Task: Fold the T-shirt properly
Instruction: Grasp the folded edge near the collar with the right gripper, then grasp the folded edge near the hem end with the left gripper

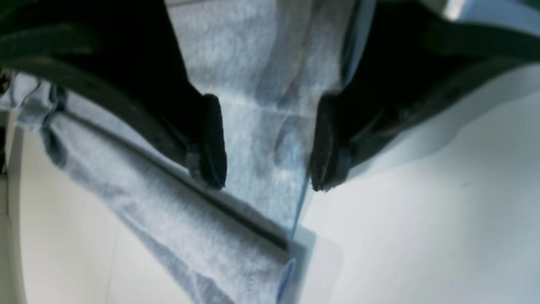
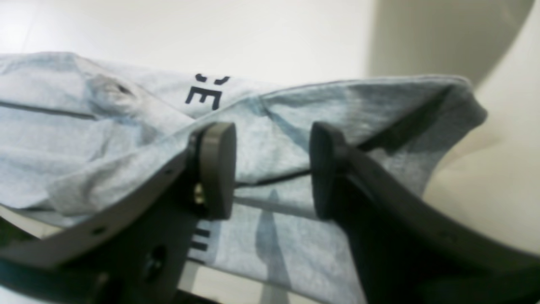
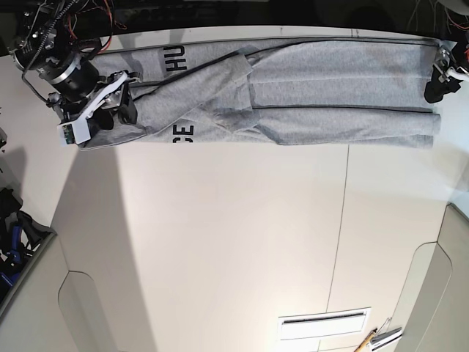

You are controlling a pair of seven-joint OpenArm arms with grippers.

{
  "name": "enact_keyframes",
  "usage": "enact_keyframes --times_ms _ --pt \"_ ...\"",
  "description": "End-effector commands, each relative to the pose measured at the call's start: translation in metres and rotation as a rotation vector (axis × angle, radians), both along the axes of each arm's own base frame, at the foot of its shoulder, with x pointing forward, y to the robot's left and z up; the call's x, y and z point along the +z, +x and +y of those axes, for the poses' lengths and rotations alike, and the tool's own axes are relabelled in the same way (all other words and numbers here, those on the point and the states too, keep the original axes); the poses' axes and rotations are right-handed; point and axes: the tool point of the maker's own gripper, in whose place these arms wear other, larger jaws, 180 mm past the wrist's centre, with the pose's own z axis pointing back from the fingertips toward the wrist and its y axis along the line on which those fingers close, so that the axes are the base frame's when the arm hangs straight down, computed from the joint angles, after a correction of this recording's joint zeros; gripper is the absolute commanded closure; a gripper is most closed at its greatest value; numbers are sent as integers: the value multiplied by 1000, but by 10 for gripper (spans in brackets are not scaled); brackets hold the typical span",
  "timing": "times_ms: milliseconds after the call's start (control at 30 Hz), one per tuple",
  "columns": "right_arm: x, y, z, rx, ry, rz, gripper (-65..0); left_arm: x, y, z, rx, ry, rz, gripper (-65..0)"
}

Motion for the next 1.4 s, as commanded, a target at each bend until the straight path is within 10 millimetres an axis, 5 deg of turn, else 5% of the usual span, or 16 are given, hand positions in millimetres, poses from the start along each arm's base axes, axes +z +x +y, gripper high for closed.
enact_keyframes --times_ms 0,267,567,867,1000,1367 --pt "12 6 3 3 23 -50 -282 8 4 4 -12 20 -20 -357" --pt "13 6 6 22 30 -60 -282 10 8 5 -4 23 -39 -357" --pt "14 6 7 23 36 -62 -282 2 6 28 -10 222 9 -357" --pt "14 6 7 23 36 -62 -282 -27 15 -27 -171 145 60 -357" --pt "14 6 7 23 36 -61 -282 -25 19 -34 -170 110 36 -355" --pt "14 6 7 23 36 -61 -282 -16 26 -28 -130 111 -19 -11"
